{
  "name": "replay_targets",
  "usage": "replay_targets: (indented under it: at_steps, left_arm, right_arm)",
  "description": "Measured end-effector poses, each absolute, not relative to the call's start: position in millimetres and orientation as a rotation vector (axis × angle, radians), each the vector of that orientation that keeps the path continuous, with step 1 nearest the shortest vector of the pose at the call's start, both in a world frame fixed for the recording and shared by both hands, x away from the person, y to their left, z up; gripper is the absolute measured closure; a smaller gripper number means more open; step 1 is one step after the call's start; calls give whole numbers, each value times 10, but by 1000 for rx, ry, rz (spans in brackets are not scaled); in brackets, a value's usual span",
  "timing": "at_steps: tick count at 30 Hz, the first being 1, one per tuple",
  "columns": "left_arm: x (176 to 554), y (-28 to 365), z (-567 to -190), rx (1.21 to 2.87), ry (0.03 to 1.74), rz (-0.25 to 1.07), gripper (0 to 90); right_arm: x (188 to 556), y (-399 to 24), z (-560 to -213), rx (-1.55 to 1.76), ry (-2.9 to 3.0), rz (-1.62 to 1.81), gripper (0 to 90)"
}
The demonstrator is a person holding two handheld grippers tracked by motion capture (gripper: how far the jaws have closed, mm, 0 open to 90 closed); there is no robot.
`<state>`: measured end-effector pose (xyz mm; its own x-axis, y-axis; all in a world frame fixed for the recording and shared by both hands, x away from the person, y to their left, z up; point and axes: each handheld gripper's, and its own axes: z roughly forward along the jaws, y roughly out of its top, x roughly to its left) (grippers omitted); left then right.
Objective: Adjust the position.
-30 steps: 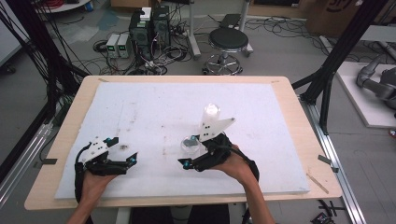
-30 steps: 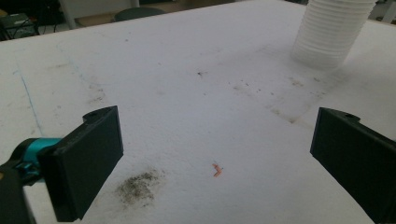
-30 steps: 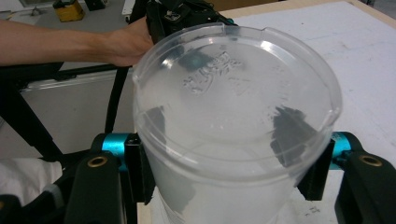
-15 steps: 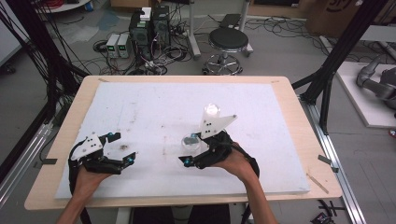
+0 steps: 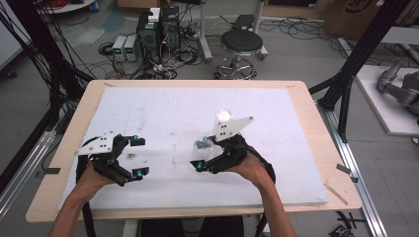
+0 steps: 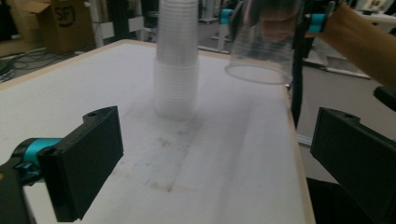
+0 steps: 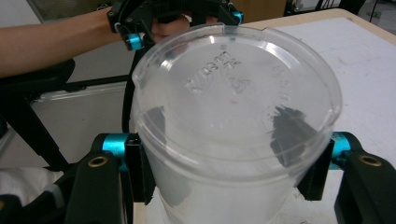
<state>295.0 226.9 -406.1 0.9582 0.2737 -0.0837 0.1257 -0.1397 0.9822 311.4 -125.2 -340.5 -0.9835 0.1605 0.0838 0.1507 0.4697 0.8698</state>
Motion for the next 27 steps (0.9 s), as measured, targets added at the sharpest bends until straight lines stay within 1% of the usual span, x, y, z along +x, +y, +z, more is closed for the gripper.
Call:
replay_targets:
  at_steps: [7,17,22,27]
  left_arm:
    - [2966,2054,-4030,1710,255,91,25]
    - [2997,1548,-4016,1684,171,23,25]
    - [3015,1325,-4026,1697,132,15,25]
    - [3036,1193,-4040,1694,141,13,25]
  right_arm:
    - [3116,-1235,-3393,269,2688,1596,365]
    - [3109,-1219,-3378,255,2684,1613,365]
    - [3102,-1219,-3373,248,2681,1615,366]
    - [3097,-1217,-3368,241,2678,1631,367]
